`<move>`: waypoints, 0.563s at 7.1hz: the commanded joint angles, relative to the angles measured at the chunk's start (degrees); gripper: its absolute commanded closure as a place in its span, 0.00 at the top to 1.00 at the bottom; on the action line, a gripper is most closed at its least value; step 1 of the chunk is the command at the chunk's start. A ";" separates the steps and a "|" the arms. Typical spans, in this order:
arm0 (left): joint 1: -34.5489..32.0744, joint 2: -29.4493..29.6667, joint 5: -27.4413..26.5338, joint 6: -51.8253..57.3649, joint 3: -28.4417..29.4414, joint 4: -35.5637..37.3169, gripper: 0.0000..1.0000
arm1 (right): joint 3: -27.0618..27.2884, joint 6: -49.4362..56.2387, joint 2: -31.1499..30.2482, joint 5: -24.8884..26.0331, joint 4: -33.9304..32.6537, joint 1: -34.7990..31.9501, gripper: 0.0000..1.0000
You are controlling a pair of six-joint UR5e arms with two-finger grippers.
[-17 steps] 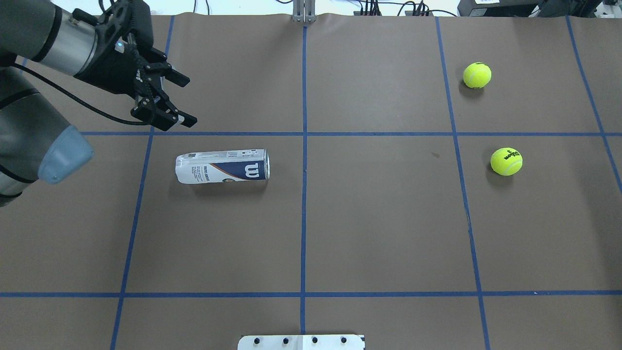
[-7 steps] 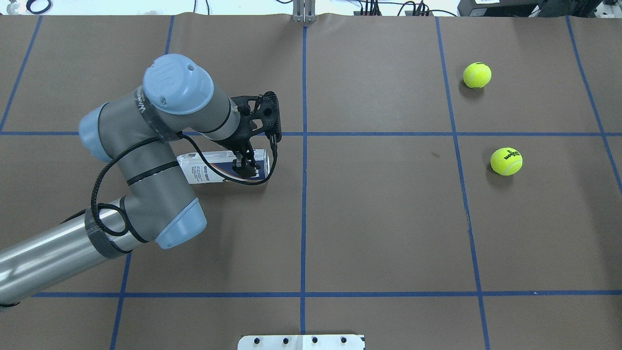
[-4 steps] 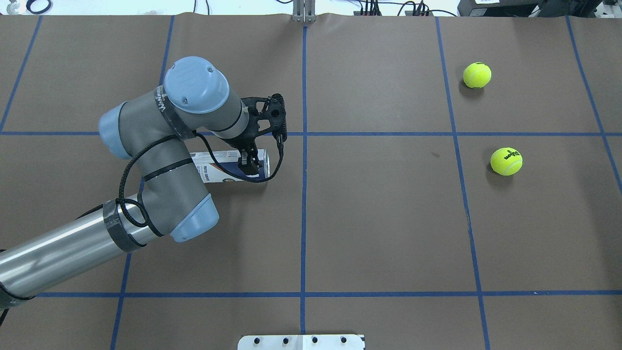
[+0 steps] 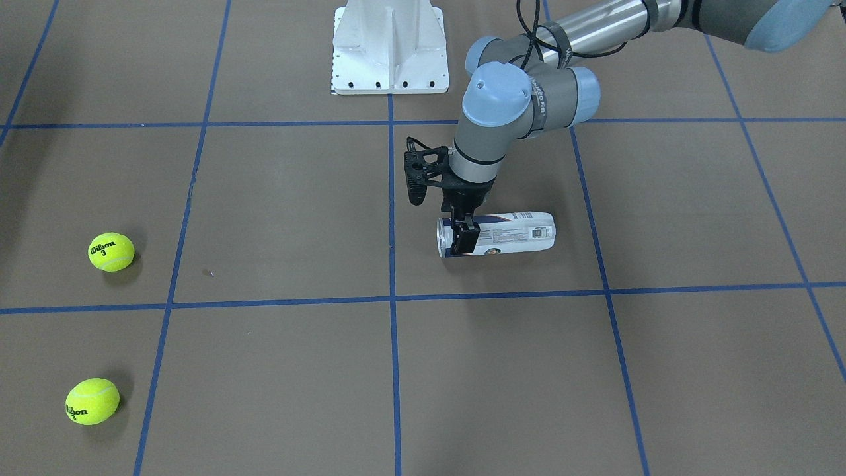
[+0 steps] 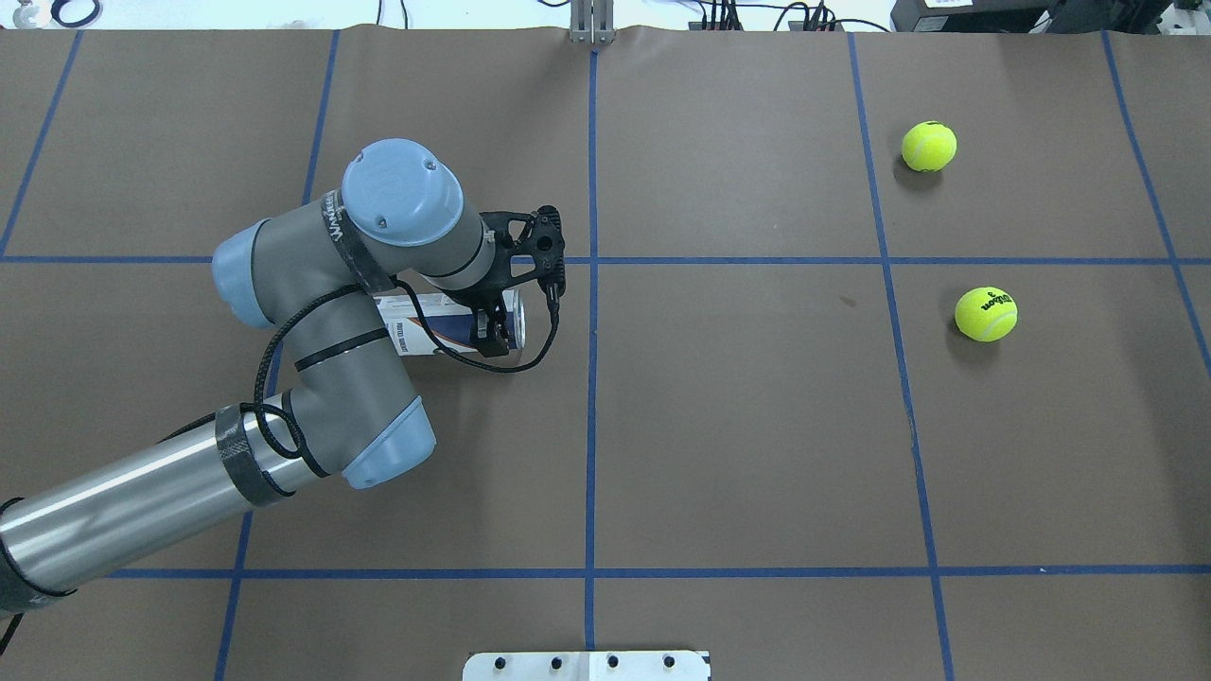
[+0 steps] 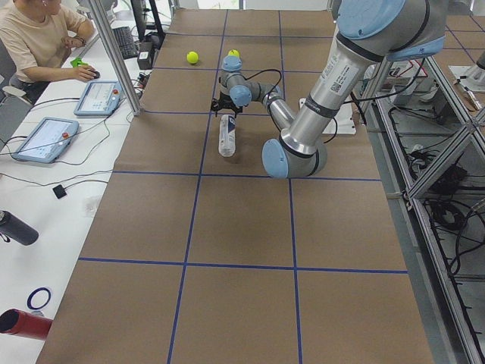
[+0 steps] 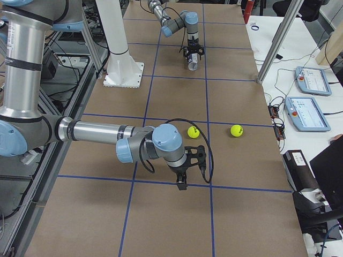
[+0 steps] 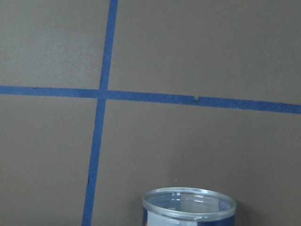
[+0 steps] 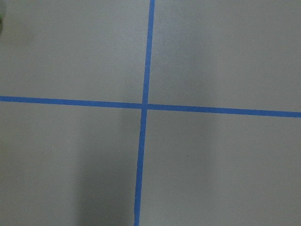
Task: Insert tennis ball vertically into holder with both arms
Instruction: 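Close the left gripper around the can's open end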
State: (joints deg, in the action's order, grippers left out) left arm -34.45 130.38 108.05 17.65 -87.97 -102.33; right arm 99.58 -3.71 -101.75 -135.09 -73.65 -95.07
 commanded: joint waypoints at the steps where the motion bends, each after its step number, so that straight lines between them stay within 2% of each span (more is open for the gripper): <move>1: 0.70 -0.04 -0.47 -0.07 0.17 0.11 1.00 | 0.00 -0.07 0.06 0.00 0.00 -0.03 1.00; 4: 1.23 0.14 -1.44 -0.07 2.01 -0.15 1.00 | 0.00 -0.16 0.06 0.00 -0.09 0.06 1.00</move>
State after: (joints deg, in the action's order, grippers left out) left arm -33.38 130.47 106.85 17.58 -86.56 -102.40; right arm 99.58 -3.84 -101.69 -135.09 -73.73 -95.08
